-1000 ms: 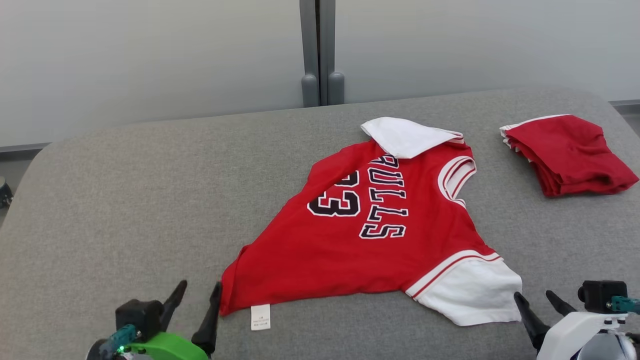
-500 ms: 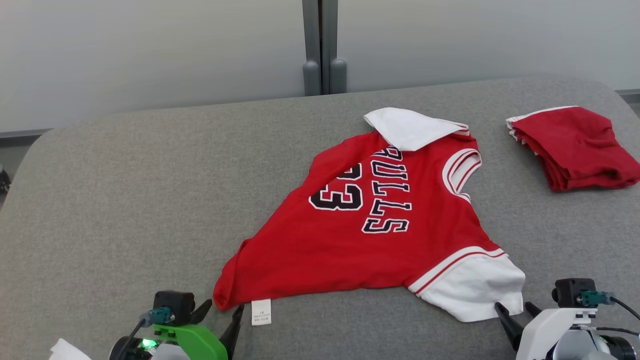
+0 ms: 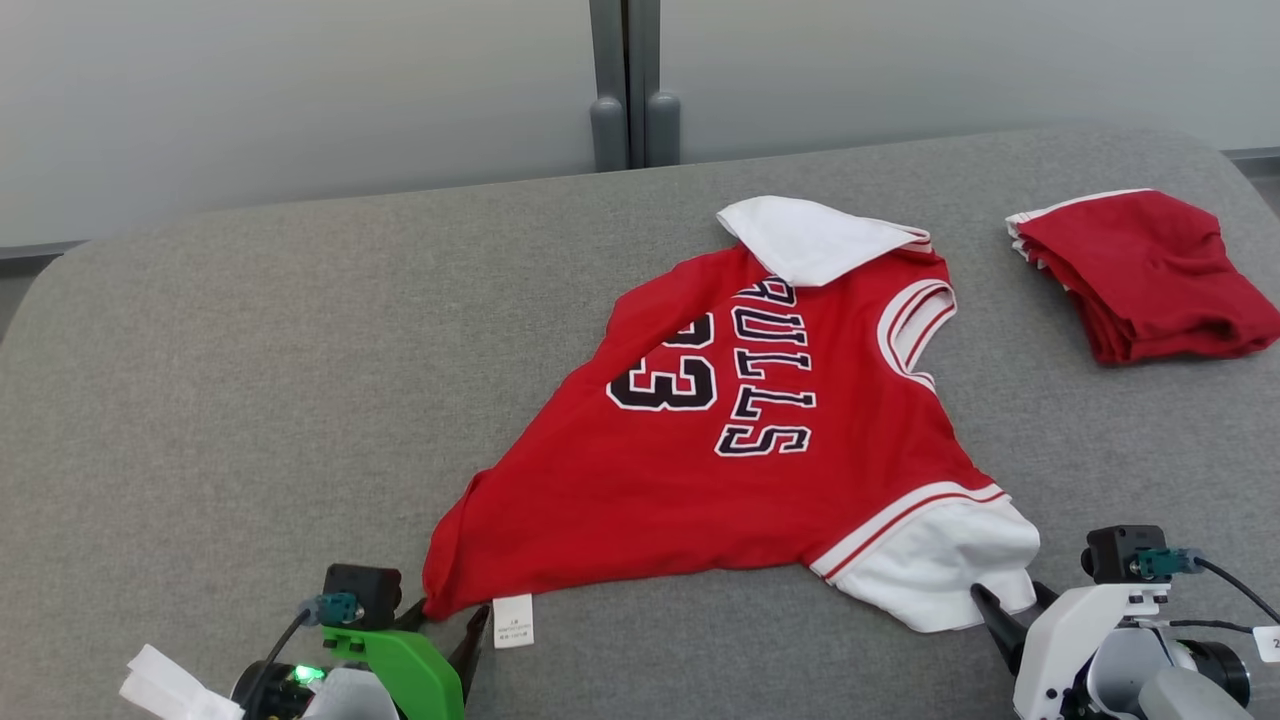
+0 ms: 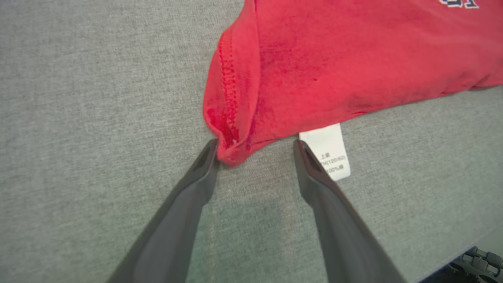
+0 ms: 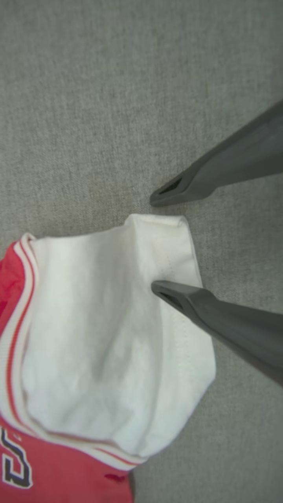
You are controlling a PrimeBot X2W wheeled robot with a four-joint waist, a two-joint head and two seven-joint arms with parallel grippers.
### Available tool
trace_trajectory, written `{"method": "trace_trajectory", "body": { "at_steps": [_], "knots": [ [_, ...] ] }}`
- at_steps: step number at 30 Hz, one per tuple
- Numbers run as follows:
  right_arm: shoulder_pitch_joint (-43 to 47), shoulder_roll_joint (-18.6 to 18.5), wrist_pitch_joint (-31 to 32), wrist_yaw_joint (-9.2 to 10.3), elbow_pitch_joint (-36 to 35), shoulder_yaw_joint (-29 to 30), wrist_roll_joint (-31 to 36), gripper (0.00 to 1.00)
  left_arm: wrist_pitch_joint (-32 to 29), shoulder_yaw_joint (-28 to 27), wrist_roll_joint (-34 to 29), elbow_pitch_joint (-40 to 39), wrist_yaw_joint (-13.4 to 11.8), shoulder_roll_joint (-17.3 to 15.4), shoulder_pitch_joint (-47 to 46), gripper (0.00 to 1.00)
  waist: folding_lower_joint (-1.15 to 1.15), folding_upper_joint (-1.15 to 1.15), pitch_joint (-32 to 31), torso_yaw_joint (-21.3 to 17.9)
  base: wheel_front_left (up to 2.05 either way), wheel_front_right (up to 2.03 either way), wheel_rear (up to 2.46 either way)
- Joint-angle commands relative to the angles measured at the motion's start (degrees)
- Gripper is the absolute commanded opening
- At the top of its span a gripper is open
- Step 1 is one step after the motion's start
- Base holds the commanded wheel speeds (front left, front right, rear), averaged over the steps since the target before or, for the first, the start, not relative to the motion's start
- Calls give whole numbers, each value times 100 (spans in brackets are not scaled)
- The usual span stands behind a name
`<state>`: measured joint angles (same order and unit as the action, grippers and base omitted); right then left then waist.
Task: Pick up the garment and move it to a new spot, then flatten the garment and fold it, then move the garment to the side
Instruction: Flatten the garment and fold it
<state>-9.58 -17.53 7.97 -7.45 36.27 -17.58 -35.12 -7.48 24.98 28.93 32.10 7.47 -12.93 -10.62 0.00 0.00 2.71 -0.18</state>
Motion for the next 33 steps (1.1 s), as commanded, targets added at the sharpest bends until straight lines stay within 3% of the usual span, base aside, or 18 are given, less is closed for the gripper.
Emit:
{"method": "trace_trajectory", "body": {
  "at_steps": [1, 2, 3, 11, 22, 33],
  "knots": [
    [95, 127, 69, -6, 81, -200, -70, 21, 45, 38, 82, 58, 3, 15, -93, 42, 0, 0, 3, 5, 0, 0, 0],
    [81, 131, 39, -14, 44, -250, -100, 0, 64, 55, 111, 81, 4, 11, -106, 10, 0, 0, 3, 5, 0, 0, 0],
    [62, 115, -24, -21, -10, -298, -141, 0, 126, 63, 119, 96, 4, 3, -127, 0, 0, 0, 0, 6, 0, 0, 0],
    [58, -151, -773, -3, -432, -353, -491, 0, 625, -9, 167, 56, 2, -136, -81, 0, 0, 0, -71, 16, 0, 0, 0],
    [317, -560, -1782, -4, -1862, -293, -2046, 0, 1010, -334, 371, -597, -113, -358, 51, 0, 0, 0, -80, -26, 0, 0, 0],
    [-477, -626, -2192, -4, -2271, -574, -2692, 0, 801, -343, 300, -1074, -99, -655, -534, 0, 0, 0, 487, -123, 0, 0, 0]
  ]
}}
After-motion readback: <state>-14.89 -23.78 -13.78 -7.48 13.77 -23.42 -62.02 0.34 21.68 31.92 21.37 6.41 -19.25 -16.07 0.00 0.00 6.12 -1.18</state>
